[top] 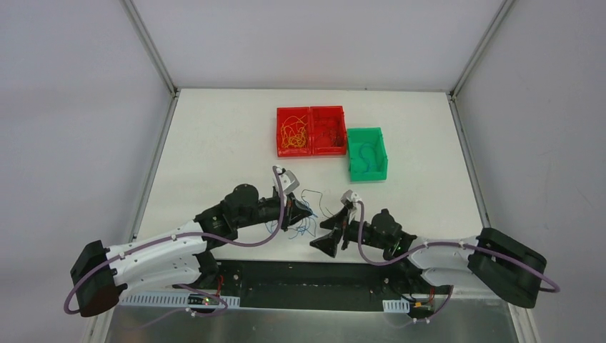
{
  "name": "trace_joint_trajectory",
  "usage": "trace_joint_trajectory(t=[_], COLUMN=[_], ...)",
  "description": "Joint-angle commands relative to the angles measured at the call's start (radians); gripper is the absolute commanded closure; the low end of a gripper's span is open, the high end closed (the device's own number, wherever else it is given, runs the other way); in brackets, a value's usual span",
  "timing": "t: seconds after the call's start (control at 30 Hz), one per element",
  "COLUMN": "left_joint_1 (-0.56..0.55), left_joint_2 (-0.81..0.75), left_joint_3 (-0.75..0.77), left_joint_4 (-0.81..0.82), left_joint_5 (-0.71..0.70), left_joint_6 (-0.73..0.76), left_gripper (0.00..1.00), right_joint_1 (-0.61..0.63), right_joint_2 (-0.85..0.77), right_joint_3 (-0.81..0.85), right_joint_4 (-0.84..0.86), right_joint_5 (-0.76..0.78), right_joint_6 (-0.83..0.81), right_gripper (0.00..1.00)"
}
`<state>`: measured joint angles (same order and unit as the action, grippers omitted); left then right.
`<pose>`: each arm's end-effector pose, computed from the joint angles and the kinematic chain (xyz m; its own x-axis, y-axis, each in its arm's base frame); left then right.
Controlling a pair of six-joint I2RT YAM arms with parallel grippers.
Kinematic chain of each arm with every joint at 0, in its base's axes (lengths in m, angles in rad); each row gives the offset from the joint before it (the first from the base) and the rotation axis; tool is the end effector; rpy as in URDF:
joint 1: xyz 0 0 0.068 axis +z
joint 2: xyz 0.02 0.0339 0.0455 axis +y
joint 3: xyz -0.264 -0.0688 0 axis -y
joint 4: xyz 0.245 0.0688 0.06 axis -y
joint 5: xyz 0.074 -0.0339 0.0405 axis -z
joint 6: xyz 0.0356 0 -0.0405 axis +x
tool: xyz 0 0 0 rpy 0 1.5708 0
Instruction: Untangle the cables
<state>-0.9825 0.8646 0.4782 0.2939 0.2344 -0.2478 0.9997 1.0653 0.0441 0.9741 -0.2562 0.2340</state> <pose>0.1077 -0.1763 0.2676 -0.2796 -0.0107 -0.9600 0.8963 0.3556 -0.2650 0.0895 0.1560 0.1618 -0.2452 0.0333 -0.9689 -0.9189 0.3107 0.2432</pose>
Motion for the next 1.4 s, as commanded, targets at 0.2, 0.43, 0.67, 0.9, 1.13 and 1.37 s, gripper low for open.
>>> trace_joint_trajectory(t=[0.2,0.43,0.67,0.9,1.13,1.37], left_joint_1=[-0.007,-0.008,-0.007,-0.007,-0.007,-0.005], left_joint_2=[0.009,-0.036,-0.161,-0.297,-0.351,-0.335], left_joint_3=[0.081,0.085,0.051,-0.027,-0.085,-0.099], left_joint_4=[-0.006,-0.059,-0.191,-0.25,-0.277,-0.254], left_joint_5=[0.039,-0.045,-0.344,-0.55,-0.708,-0.686], left_joint_6=[-0.038,-0.051,-0.09,-0.116,-0.155,-0.163], left_gripper=[1.0,1.0,1.0,1.0,1.0,1.0], right_joint_1=[0.087,0.099,0.096,0.085,0.067,0.01], right_joint_2=[0.289,0.436,0.334,-0.219,-0.72,-0.518], right_joint_3=[0.141,0.16,0.032,0.008,0.235,0.395], right_joint_4=[0.375,0.547,0.546,-0.087,-0.896,-0.867], right_joint_5=[0.016,0.095,0.315,0.677,0.677,0.677], right_joint_6=[-0.165,-0.174,-0.096,0.04,0.04,0.04], right_gripper=[0.09,0.85,1.0,1.0,1.0,1.0])
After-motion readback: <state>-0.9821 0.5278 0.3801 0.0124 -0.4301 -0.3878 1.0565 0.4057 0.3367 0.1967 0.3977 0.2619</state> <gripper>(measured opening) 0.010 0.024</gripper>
